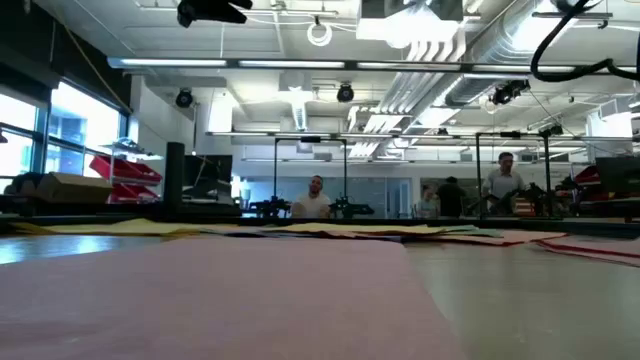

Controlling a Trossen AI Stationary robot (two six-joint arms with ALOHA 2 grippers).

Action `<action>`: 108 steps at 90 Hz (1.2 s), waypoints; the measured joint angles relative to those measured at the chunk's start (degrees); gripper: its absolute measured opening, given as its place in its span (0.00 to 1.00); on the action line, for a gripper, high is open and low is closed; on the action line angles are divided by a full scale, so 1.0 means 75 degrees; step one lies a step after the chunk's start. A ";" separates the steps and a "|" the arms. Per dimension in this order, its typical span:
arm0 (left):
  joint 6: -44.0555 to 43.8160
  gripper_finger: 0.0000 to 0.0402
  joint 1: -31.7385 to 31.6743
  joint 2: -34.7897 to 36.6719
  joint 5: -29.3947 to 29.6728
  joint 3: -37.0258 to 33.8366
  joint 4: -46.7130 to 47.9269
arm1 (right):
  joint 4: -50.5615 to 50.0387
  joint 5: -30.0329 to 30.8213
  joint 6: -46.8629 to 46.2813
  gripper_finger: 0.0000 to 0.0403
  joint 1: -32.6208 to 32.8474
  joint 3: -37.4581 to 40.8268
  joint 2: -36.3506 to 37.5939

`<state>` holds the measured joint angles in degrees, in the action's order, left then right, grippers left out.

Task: Organize paper
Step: Stack the pink paper on top of the stacked pink papers

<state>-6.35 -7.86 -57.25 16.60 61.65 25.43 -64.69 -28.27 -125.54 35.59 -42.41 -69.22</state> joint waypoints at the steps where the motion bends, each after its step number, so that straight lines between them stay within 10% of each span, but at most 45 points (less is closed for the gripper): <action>1: 0.0000 0.43 0.0000 0.0000 0.0000 0.0000 0.0000 | 0.0050 -0.0029 0.0000 0.00 0.0000 0.0000 -0.0020; 58: -0.0122 0.43 0.0006 -0.0015 -0.0296 0.0003 0.0000 | 0.1125 -0.0278 -0.0072 0.02 -0.0044 -0.0006 -0.0959; 108: -0.0405 0.43 0.0124 0.0140 -0.0621 0.0009 0.0001 | -0.1349 0.0799 0.1444 0.56 -0.0754 -0.0935 -0.0568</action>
<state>-9.39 -6.93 -56.21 11.94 61.71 25.44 -74.80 -22.28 -114.70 29.94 -49.43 -73.48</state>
